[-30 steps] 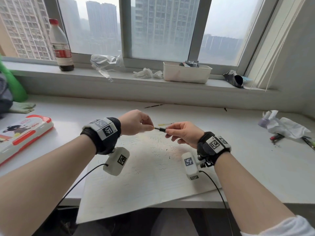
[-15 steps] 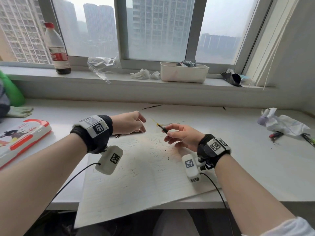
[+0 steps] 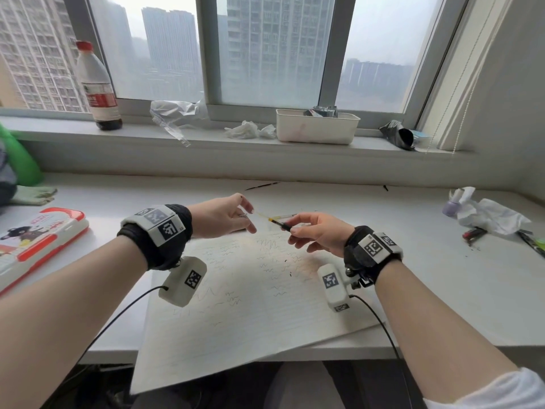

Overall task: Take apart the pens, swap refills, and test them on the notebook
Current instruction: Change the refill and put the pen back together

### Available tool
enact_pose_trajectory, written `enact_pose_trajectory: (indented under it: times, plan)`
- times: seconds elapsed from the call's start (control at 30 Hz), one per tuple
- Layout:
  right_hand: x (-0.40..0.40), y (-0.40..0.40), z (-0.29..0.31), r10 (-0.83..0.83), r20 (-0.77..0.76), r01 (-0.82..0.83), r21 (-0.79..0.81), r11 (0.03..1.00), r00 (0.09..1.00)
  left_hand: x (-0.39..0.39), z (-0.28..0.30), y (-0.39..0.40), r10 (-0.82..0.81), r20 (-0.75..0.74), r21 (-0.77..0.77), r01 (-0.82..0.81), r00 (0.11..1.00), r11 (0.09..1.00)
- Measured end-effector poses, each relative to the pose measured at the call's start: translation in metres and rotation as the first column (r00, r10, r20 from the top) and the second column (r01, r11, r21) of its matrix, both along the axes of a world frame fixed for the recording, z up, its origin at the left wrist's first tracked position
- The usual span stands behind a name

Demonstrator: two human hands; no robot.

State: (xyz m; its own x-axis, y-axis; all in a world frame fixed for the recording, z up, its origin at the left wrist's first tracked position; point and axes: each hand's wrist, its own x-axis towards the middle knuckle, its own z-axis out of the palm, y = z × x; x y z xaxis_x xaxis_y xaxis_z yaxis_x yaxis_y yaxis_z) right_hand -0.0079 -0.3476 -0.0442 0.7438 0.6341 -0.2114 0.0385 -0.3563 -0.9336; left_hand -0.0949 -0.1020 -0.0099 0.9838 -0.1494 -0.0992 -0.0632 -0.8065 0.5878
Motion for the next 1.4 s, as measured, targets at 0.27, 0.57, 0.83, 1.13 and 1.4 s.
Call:
enact_pose_trajectory:
  times: [0.27, 0.57, 0.83, 1.13, 1.4]
  plan:
    - [-0.002, 0.001, 0.004, 0.012, 0.053, -0.009, -0.047, 0.999, 0.999, -0.003, 0.003, -0.006, 0.0, 0.008, -0.056, 0.001, 1.0, 0.998]
    - [-0.001, -0.001, 0.017, 0.052, 0.206, -0.026, -0.13, 0.991, 0.977, -0.006, 0.007, -0.007, -0.039, 0.005, 0.095, 0.039, 0.999, 0.995]
    - [0.0, 0.012, 0.027, 0.075, 0.342, -0.039, -0.112, 0.993, 0.937, 0.001, -0.001, -0.006, 0.009, 0.153, -0.146, 0.014, 0.988, 0.989]
    - [-0.004, 0.016, 0.016, 0.085, 0.255, -0.049, -0.146, 0.988, 0.963, 0.004, -0.016, 0.0, -0.001, 0.148, -0.23, 0.036, 0.989, 0.973]
    - [-0.001, 0.008, 0.008, 0.042, 0.195, -0.032, -0.053, 0.998, 0.98, 0.006, -0.023, 0.002, 0.012, 0.126, -0.275, 0.024, 0.992, 0.961]
